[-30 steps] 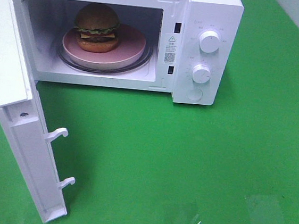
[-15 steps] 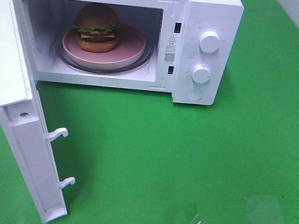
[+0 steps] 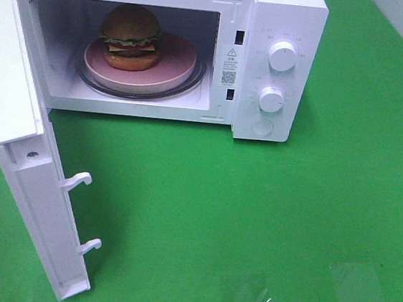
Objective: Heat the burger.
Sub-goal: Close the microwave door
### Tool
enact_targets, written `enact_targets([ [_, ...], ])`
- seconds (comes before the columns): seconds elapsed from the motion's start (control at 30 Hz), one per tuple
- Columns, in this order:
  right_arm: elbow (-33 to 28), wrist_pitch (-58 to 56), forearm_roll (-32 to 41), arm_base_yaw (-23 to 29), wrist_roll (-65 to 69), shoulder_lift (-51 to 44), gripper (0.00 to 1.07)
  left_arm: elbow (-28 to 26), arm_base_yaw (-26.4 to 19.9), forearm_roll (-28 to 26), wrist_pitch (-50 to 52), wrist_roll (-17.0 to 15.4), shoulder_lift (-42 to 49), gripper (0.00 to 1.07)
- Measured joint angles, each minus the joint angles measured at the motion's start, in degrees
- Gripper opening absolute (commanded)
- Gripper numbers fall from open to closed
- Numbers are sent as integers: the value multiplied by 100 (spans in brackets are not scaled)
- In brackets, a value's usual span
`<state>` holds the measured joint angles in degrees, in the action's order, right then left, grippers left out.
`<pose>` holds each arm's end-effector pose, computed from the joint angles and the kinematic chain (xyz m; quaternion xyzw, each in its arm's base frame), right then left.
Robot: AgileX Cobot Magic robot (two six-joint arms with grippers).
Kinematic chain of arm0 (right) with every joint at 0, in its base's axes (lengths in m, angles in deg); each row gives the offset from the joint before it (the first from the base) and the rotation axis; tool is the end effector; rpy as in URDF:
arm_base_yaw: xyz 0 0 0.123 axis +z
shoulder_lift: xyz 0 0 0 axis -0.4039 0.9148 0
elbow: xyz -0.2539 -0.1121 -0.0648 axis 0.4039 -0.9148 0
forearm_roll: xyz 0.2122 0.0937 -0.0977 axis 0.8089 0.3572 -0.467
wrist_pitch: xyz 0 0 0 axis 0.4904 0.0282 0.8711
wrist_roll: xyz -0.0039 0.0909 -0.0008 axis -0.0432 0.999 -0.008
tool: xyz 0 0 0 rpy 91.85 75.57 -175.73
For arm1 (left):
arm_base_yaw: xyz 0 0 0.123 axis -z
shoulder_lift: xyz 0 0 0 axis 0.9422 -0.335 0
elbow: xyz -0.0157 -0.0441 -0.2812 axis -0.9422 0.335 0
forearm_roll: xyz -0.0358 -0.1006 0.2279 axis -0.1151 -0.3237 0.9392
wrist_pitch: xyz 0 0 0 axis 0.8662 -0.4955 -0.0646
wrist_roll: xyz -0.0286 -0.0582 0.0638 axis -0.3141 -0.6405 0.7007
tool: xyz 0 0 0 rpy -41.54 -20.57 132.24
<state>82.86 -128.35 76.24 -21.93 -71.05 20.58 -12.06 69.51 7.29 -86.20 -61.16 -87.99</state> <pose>-0.0044 -0.0052 0.2845 0.0155 0.8329 -0.0053 0.5532 -0.0061 -0.0049 0.2785 0.0280 0.8491 -0.0059 0.5275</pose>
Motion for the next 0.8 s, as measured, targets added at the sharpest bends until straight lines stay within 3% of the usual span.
enact_targets([
  [0.5, 0, 0, 0, 0, 0, 0, 76, -69, 0, 17, 138, 0, 0, 95],
  [0.53, 0, -6, 0, 0, 0, 0, 76, -138, 0, 86, 315, 0, -29, 88],
  [0.57, 0, -6, 0, 0, 0, 0, 76, -138, 0, 86, 315, 0, -29, 88],
  [0.6, 0, -6, 0, 0, 0, 0, 76, -166, 0, 189, 510, 0, -155, 76],
  [0.63, 0, -6, 0, 0, 0, 0, 76, -166, 0, 189, 510, 0, -155, 76],
  [0.67, 0, -6, 0, 0, 0, 0, 76, -172, 0, 264, 676, 0, -304, 65],
  [0.7, 0, -6, 0, 0, 0, 0, 76, -172, 0, 264, 676, 0, -304, 65],
  [0.73, 0, -6, 0, 0, 0, 0, 76, -172, 0, 309, 842, 0, -481, 51],
  [0.77, 0, -6, 0, 0, 0, 0, 76, -172, 0, 309, 842, 0, -481, 51],
  [0.8, 0, -6, 0, 0, 0, 0, 76, -172, 0, 321, 1054, 0, -699, 38],
])
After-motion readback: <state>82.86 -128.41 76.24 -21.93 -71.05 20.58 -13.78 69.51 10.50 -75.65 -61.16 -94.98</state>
